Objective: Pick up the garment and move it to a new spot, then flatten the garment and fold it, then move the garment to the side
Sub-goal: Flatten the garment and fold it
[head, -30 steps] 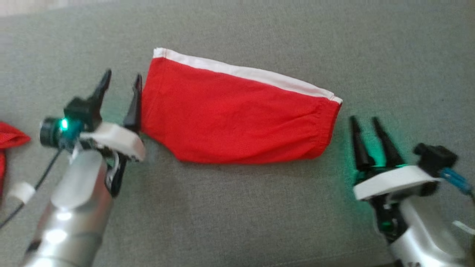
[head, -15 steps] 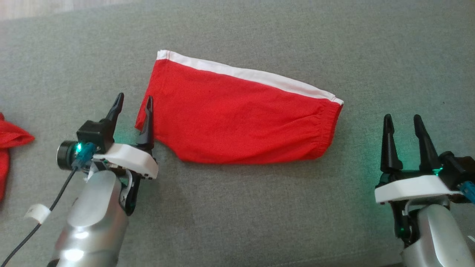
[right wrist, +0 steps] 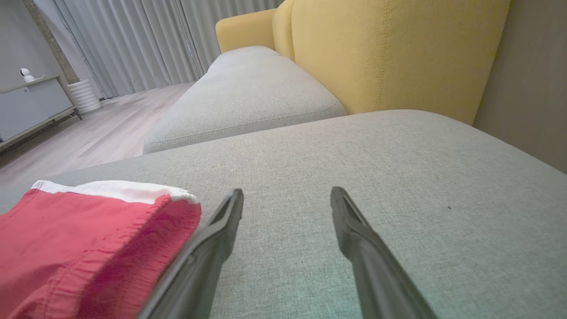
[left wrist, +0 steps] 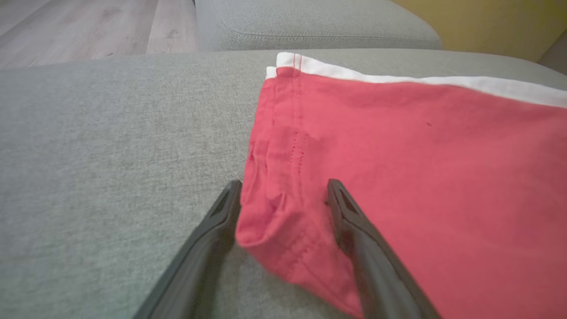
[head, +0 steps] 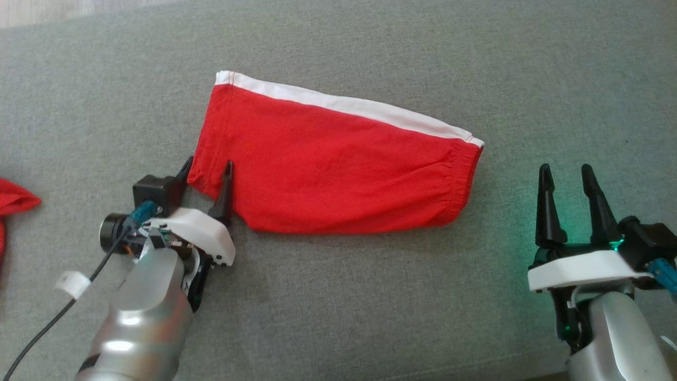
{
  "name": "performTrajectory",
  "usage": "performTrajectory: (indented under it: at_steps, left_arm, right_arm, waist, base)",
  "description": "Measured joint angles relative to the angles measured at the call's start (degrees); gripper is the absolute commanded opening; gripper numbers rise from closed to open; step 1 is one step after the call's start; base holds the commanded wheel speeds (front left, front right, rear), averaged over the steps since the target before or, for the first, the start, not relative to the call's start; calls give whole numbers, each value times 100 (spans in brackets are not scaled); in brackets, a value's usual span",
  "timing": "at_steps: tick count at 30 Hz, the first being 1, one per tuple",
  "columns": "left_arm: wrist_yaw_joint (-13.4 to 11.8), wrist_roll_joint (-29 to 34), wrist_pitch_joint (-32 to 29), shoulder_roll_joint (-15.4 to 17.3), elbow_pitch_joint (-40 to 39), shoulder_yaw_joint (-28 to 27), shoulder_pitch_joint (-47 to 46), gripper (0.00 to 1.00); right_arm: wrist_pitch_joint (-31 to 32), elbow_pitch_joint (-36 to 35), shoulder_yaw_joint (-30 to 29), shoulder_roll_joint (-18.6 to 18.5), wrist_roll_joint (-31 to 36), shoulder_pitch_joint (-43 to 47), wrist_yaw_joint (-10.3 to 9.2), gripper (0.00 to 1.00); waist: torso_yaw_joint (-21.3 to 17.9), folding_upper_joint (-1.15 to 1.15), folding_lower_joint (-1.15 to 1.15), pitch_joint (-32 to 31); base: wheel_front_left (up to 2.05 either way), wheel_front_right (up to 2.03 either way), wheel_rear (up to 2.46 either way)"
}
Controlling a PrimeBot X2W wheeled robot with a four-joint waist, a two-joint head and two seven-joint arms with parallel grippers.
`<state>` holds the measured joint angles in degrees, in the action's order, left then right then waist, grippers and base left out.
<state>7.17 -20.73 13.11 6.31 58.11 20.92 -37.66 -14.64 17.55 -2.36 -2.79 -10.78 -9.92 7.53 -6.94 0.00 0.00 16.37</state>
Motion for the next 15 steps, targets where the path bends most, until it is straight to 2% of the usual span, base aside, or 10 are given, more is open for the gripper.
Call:
performTrajectory:
  at_steps: [1, 2, 3, 10, 12, 15]
  left_arm:
    - [21, -20, -10, -15, 91, 9, -39, 96]
    - [42, -51, -47, -30, 159, 37, -84, 40]
    - [42, -59, -51, -37, 220, 59, -121, 0]
    - [31, -255, 59, -168, 452, 113, -84, 0]
    - [-75, -269, 96, -181, 422, 65, 122, 0]
    - [-386, -346, 110, -192, -14, -171, 620, 0]
  right_arm:
    - [0, 2, 21, 0, -11, 0, 0, 100]
    - [0, 4, 36, 0, -29, -1, 0, 100]
    - [0, 7, 47, 0, -32, -2, 0, 100]
    - [0, 103, 26, 1, -31, 27, 0, 100]
    - [0, 136, 9, 1, -31, 124, 0, 100]
    - [0, 190, 3, 2, -32, 397, 0, 100]
  waist:
    - [3, 0, 0, -2]
    - [6, 0, 0, -5]
    - [13, 0, 0, -14]
    - [133, 0, 1, -269]
    - [202, 0, 0, -413]
    - [340, 0, 0, -641]
  base:
    - [0, 0, 0]
    - [0, 0, 0]
    - [0, 0, 0]
    - [0, 0, 0]
    - [0, 0, 0]
    - [0, 0, 0]
